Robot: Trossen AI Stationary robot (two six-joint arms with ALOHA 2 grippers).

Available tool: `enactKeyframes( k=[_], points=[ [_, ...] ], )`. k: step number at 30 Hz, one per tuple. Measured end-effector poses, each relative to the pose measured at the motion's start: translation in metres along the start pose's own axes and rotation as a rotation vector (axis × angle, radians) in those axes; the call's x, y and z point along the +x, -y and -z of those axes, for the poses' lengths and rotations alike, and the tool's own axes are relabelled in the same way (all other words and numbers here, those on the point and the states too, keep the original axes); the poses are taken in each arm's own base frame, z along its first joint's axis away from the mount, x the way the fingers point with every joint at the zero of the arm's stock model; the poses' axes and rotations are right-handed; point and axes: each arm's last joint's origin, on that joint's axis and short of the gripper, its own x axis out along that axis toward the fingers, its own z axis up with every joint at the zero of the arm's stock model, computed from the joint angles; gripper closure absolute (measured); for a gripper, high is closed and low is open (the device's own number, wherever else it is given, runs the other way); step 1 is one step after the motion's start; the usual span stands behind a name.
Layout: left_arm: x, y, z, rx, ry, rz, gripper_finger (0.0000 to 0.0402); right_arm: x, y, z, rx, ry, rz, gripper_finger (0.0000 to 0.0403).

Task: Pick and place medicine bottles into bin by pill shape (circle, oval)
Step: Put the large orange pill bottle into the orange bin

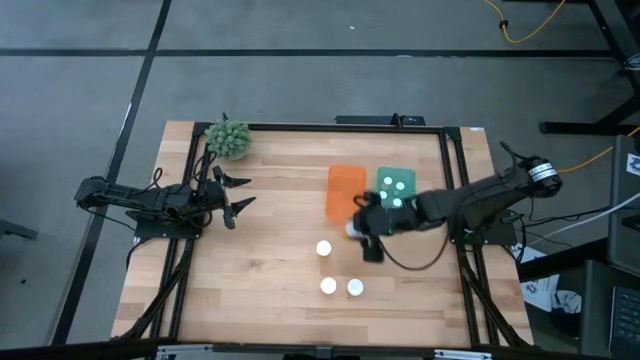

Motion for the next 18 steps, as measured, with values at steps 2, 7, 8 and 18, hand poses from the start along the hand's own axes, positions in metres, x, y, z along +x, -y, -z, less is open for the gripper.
enactKeyframes(
  k=[2, 7, 8, 18],
  points=[
    [0.000, 0.000, 0.000, 0.000, -0.001, 0.000, 0.0145, -0.003, 0.014, -0.013, -0.033, 0.041, 0.078, 0.0192],
    [0.000, 0.000, 0.000, 0.001, 0.000, 0.000, 0.0145, 0.000, 0.065, -0.023, 0.014, 0.039, 0.201, 0.0195],
    [0.000, 0.000, 0.000, 0.001, 0.000, 0.000, 0.0145, 0.003, 0.076, -0.022, 0.039, 0.027, 0.223, 0.0195],
    [0.000, 0.000, 0.000, 0.001, -0.001, 0.000, 0.0145, 0.069, 0.151, 0.013, 0.204, -0.126, 0.171, 0.0194]
  ],
)
